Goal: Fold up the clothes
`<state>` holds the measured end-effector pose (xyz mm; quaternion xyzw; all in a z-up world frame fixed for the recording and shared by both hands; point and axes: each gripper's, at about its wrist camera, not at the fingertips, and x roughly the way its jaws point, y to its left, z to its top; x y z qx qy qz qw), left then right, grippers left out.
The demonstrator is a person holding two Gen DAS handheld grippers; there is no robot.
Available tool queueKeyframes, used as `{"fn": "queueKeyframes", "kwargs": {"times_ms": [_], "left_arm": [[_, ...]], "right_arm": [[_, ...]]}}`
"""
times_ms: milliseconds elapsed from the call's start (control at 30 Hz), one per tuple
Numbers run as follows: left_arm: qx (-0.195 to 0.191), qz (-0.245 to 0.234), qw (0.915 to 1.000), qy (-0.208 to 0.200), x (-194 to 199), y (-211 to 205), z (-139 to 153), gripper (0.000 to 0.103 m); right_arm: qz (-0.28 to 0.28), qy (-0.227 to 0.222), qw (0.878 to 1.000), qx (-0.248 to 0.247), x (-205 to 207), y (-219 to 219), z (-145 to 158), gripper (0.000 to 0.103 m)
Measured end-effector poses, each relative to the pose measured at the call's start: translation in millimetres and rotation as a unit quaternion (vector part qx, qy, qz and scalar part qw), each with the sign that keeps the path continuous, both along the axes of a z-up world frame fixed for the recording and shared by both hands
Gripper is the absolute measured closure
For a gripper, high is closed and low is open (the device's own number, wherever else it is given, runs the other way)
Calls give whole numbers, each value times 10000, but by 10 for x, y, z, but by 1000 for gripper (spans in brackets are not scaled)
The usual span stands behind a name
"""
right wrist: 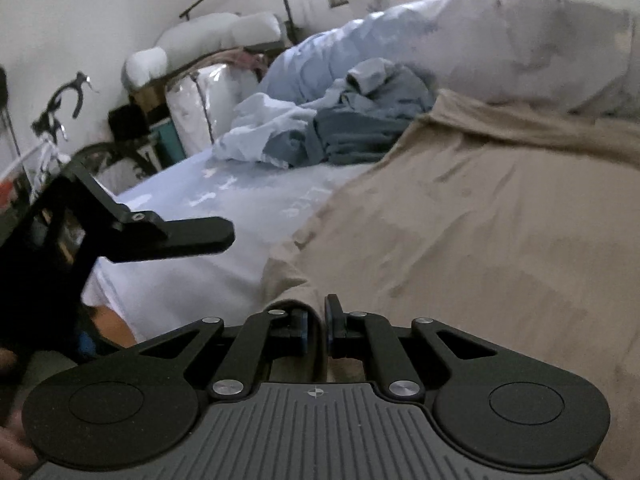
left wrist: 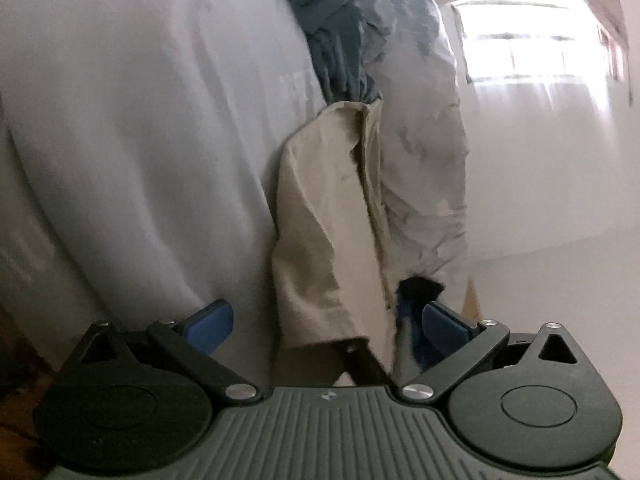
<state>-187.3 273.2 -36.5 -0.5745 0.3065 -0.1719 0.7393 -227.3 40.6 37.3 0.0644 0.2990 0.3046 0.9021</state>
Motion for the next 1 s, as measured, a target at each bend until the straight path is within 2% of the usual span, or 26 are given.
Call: {"fn": "queueKeyframes", "kwargs": {"times_ms": [100, 200, 233, 300, 400, 467, 600, 800, 900, 1000], "left_arm": [[-278, 14, 9996, 14, 36, -22, -88, 0], [-309, -48, 9995, -36, 60, -47, -126, 0], [-315, -62, 9995, -48, 60, -40, -128, 3], [-263, -43, 9996, -10, 33, 6, -110, 24], [-52, 58, 9998, 178, -9, 51, -87, 43], [-6, 134, 9997, 188, -33, 92, -50, 46], [92, 370, 9992, 132, -96, 159, 18, 48], [-156, 506, 9983, -233, -157, 201, 89, 48], [-237, 499, 9978, -361, -157, 190, 109, 47], [-206, 468, 9983, -281, -133, 168, 81, 47]], "right_arm": [[72, 50, 10000, -1, 2, 4, -21, 93], [284, 4, 9994, -172, 11, 96, -26, 90], [411, -43, 9987, -288, -18, 129, -26, 90], [635, -153, 9963, -553, -73, 202, -3, 90], [837, -470, 9885, -1169, -213, 303, 30, 80], [860, -603, 9838, -1450, -281, 319, 62, 71], [810, -609, 9807, -1670, -316, 325, 65, 68], [718, -684, 9768, -1897, -336, 354, 22, 67], [743, -762, 9747, -1965, -364, 382, 7, 59], [728, -1043, 9677, -2175, -418, 436, -13, 53]]}}
